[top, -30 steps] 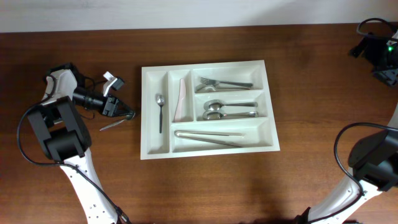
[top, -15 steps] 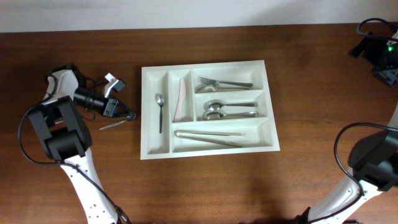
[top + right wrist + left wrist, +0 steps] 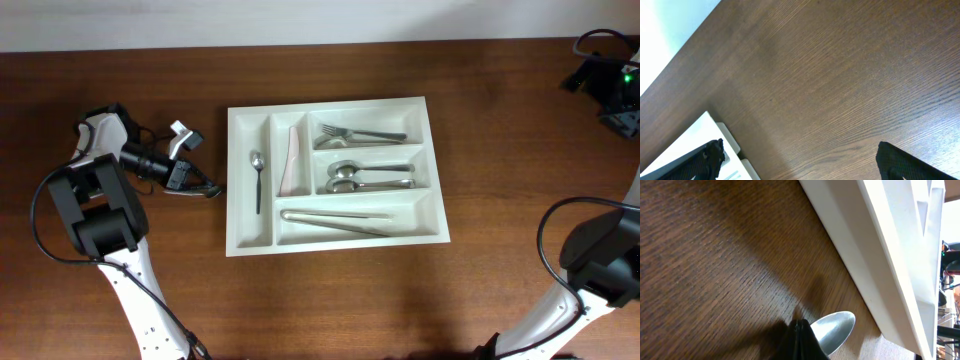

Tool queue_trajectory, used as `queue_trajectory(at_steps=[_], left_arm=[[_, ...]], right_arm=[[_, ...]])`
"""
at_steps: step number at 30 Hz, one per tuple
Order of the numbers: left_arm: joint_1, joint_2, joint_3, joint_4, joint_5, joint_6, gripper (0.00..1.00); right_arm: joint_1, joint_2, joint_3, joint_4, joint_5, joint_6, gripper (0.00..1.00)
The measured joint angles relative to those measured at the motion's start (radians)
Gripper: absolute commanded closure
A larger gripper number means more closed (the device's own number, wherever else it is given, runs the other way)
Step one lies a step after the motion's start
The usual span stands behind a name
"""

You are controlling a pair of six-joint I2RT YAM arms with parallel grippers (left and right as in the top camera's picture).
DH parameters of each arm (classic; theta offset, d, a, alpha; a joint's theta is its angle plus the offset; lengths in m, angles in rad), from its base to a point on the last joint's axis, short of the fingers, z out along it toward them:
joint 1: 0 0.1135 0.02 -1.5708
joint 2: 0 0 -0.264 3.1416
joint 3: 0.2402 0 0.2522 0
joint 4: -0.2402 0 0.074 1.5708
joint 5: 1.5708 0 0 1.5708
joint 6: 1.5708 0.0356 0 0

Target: Pack container

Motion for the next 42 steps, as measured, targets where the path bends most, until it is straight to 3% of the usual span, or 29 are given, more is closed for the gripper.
queue_trajectory(at_steps=[1, 3, 4, 12, 18, 29, 30, 31, 32, 37, 42], left_arm=[[0.0, 0.0, 0.0, -0.001, -0.002, 0.0, 0.98], [0.0, 0.0, 0.0, -0.002, -0.002, -0.001, 0.78], [0.0, 0.0, 0.0, -0.002, -0.002, -0.005, 0.74], [0.0, 0.006, 0.037, -0.066, -0.005, -0.128, 0.71], [0.003, 0.061, 0.23, -0.198, -0.103, -0.245, 0.67], [-0.001, -0.045, 0.596, -0.206, -0.363, -0.624, 0.63], [-0.003, -0.078, 0.605, -0.206, -0.409, -0.659, 0.6], [-0.008, -0.114, 0.608, -0.206, -0.457, -0.69, 0.36], [-0.014, -0.152, 0.612, -0.208, -0.506, -0.722, 0.01], [-0.087, -0.348, 0.626, -0.207, -0.715, -0.832, 0.01], [-0.162, -0.456, 0.644, -0.208, -0.728, -0.858, 0.01]], right_arm=[[0.0, 0.0, 0.0, 0.0, 0.0, 0.0, 0.01], [0.0, 0.0, 0.0, 0.0, 0.0, 0.0, 0.01], [0.0, 0.0, 0.0, 0.0, 0.0, 0.0, 0.01], [0.0, 0.0, 0.0, 0.0, 0.0, -0.001, 0.01], [0.0, 0.0, 0.0, 0.0, 0.0, 0.0, 0.01], [0.0, 0.0, 0.0, 0.0, 0.0, 0.0, 0.01], [0.0, 0.0, 0.0, 0.0, 0.0, 0.0, 0.01], [0.0, 0.0, 0.0, 0.0, 0.0, 0.0, 0.01], [0.0, 0.0, 0.0, 0.0, 0.0, 0.0, 0.01], [0.0, 0.0, 0.0, 0.0, 0.0, -0.001, 0.01], [0.0, 0.0, 0.0, 0.0, 0.0, 0.0, 0.01]])
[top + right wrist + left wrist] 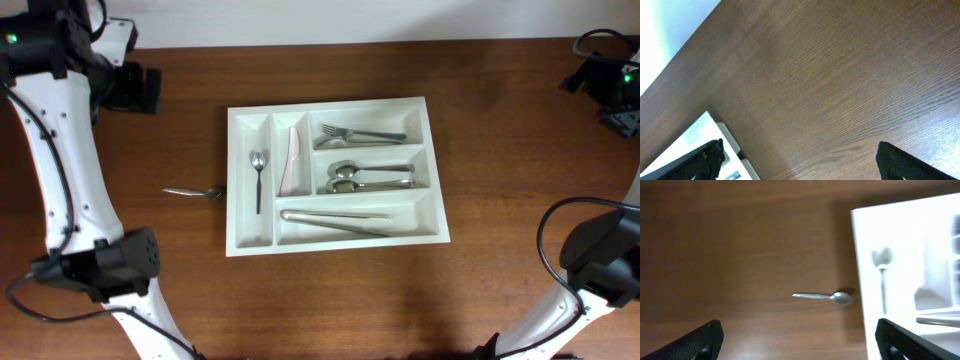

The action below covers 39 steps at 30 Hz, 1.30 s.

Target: Pack container

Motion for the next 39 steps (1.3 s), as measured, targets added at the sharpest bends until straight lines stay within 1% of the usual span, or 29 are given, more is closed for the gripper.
queue_trajectory(at_steps=[1, 2, 3, 4, 7, 10, 14, 17, 20, 21, 22, 31, 32, 33, 34, 35, 36, 39], left_arm=[[-0.008, -0.006, 0.002, 0.0, 0.017, -0.003, 0.0], [-0.013, -0.008, 0.002, -0.001, 0.031, -0.008, 0.07], [-0.016, -0.008, 0.002, -0.001, 0.037, -0.021, 0.11], [-0.017, -0.006, -0.005, 0.0, 0.037, -0.057, 0.18], [-0.019, -0.003, -0.048, 0.001, 0.008, -0.159, 0.3], [-0.028, -0.003, -0.129, 0.021, -0.057, -0.271, 0.3], [-0.052, -0.003, -0.289, 0.123, -0.1, -0.352, 0.3], [-0.077, -0.002, -0.415, 0.233, -0.114, -0.348, 0.31], [-0.105, 0.003, -0.525, 0.321, -0.125, -0.33, 0.53], [-0.114, 0.005, -0.551, 0.342, -0.13, -0.327, 0.58], [-0.121, 0.005, -0.573, 0.36, -0.135, -0.32, 0.6], [-0.123, 0.005, -0.729, 0.513, -0.151, -0.313, 0.59], [-0.123, 0.005, -0.748, 0.527, -0.15, -0.313, 0.61], [-0.123, 0.005, -0.77, 0.545, -0.148, -0.313, 0.67], [-0.124, 0.005, -0.788, 0.561, -0.145, -0.315, 0.84], [-0.124, 0.005, -0.809, 0.576, -0.14, -0.314, 0.94], [-0.124, 0.005, -0.826, 0.589, -0.138, -0.311, 0.98], [-0.125, 0.005, -0.862, 0.622, -0.13, -0.305, 0.98]], right_arm=[[0.0, 0.0, 0.0, 0.0, 0.0, 0.001, 0.01], [0.0, 0.0, 0.0, 0.0, 0.0, 0.0, 0.01], [0.0, 0.0, 0.0, 0.0, 0.0, 0.001, 0.01], [0.0, 0.0, 0.0, 0.0, 0.0, 0.0, 0.01], [0.0, 0.0, 0.0, 0.0, 0.0, 0.0, 0.01], [0.0, 0.0, 0.0, 0.0, 0.0, 0.0, 0.01], [0.0, 0.0, 0.0, 0.0, 0.0, 0.0, 0.01], [0.0, 0.0, 0.0, 0.0, 0.0, 0.0, 0.01], [0.0, 0.0, 0.0, 0.0, 0.0, 0.0, 0.01], [0.0, 0.0, 0.0, 0.0, 0.0, 0.001, 0.01], [0.0, 0.0, 0.0, 0.0, 0.0, 0.0, 0.01], [0.0, 0.0, 0.0, 0.0, 0.0, 0.0, 0.01], [0.0, 0.0, 0.0, 0.0, 0.0, 0.001, 0.01], [0.0, 0.0, 0.0, 0.0, 0.0, 0.0, 0.01], [0.0, 0.0, 0.0, 0.0, 0.0, 0.0, 0.01], [0.0, 0.0, 0.0, 0.0, 0.0, 0.0, 0.01], [0.0, 0.0, 0.0, 0.0, 0.0, 0.0, 0.01], [0.0, 0.0, 0.0, 0.0, 0.0, 0.0, 0.01]])
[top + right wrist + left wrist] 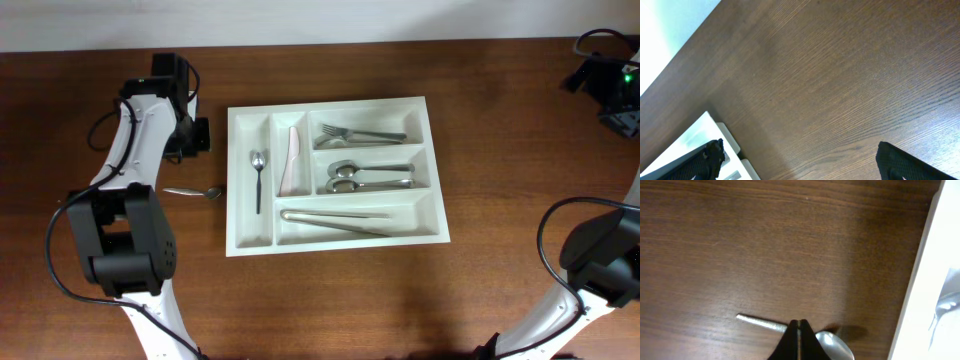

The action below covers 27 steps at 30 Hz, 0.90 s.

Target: Pack container

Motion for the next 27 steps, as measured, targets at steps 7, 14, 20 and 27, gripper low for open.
queue_trajectory(at_steps=[7, 14, 20, 27], left_arm=[[-0.003, 0.0, -0.053, 0.078, 0.045, 0.0, 0.98], [-0.045, 0.0, -0.103, 0.134, 0.063, 0.0, 0.98], [-0.109, 0.0, -0.11, 0.149, 0.071, 0.0, 0.98], [-0.16, 0.038, -0.11, 0.175, 0.059, 0.0, 0.98]], right_arm=[[0.0, 0.0, 0.0, 0.0, 0.0, 0.001, 0.01], [0.0, 0.0, 0.0, 0.0, 0.0, 0.001, 0.01], [0.0, 0.0, 0.0, 0.0, 0.0, 0.0, 0.01], [0.0, 0.0, 0.0, 0.0, 0.0, 0.001, 0.01]])
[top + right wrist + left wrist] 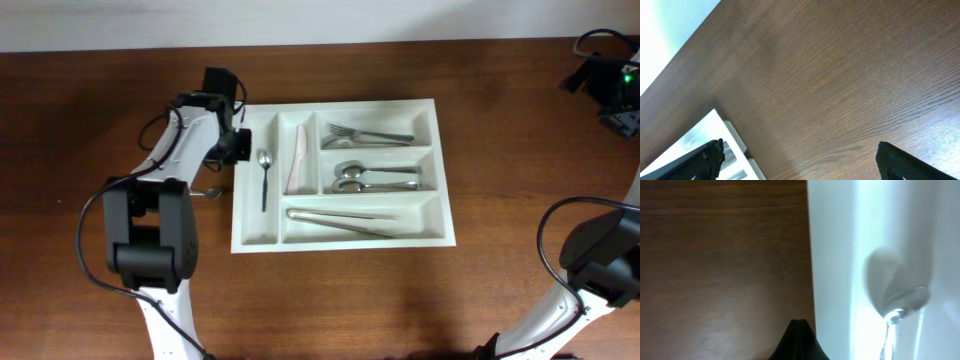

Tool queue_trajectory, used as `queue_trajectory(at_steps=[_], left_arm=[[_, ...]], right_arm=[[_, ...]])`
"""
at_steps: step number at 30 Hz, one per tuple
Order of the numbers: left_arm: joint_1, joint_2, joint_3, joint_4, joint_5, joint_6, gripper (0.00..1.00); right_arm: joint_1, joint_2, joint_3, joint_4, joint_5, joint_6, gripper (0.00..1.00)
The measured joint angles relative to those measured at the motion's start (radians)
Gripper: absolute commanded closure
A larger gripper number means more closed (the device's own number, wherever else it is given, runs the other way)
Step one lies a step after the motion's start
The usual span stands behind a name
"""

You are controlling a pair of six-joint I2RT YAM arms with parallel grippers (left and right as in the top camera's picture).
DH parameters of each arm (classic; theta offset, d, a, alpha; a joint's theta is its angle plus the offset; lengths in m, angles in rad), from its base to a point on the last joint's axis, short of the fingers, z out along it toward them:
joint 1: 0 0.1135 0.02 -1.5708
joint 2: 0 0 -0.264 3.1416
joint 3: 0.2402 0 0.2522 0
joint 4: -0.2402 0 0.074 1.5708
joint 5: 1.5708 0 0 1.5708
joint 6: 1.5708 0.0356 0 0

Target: Pack container

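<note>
The white cutlery tray (pixel 344 242) holds a small spoon (pixel 264 176), a pale knife (pixel 297 160), forks (pixel 365 133), spoons (pixel 376 179) and long pieces (pixel 340 220). My left gripper (pixel 237 148) is shut with nothing in it, its tip (pixel 799 325) against the tray's left wall (pixel 832 270); the small spoon's bowl (pixel 904 303) lies just inside. A loose spoon (pixel 211 193) lies on the table left of the tray, partly under the left arm. My right gripper (pixel 800 165) hangs open over bare wood at the far right, with a tray corner (pixel 705 135) at the left of its view.
The brown wooden table (pixel 400 300) carries everything. Dark equipment with cables (pixel 605 85) sits at the back right corner. The left arm's links (pixel 150 240) stand left of the tray.
My left gripper, still shut, has gone from the wood left of the tray to the tray's left wall. The tray now sits slightly further right. The right arm has not moved.
My left gripper was shut low beside the loose spoon left of the tray. Then it was open at the far back left, the spoon lying on the table. Then it was shut above the spoon, and now it is against the tray wall, with the tray shifted right.
</note>
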Motion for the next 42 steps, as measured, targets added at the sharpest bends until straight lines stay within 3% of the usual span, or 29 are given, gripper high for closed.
queue_trajectory(at_steps=[11, 14, 22, 28, 35, 42], left_arm=[[-0.08, 0.011, -0.002, 0.043, 0.014, -0.012, 0.98], [-0.084, 0.011, -0.002, 0.007, -0.02, -0.046, 0.92], [0.003, 0.011, -0.001, -0.209, -0.156, -0.064, 0.98], [-0.008, 0.008, -0.001, -0.241, -0.278, -0.045, 0.97], [-0.025, -0.042, -0.001, -0.264, -0.312, -0.071, 0.82], [-0.034, -0.051, 0.0, -0.27, -0.311, -0.154, 0.79]], right_arm=[[0.0, 0.0, 0.0, 0.0, 0.0, 0.0, 0.01], [0.0, 0.0, 0.0, 0.0, 0.0, -0.001, 0.01], [0.0, 0.0, 0.0, 0.0, 0.0, -0.001, 0.01], [0.0, 0.0, 0.0, 0.0, 0.0, -0.001, 0.01], [0.0, 0.0, 0.0, 0.0, 0.0, -0.001, 0.01], [0.0, 0.0, 0.0, 0.0, 0.0, -0.001, 0.01]])
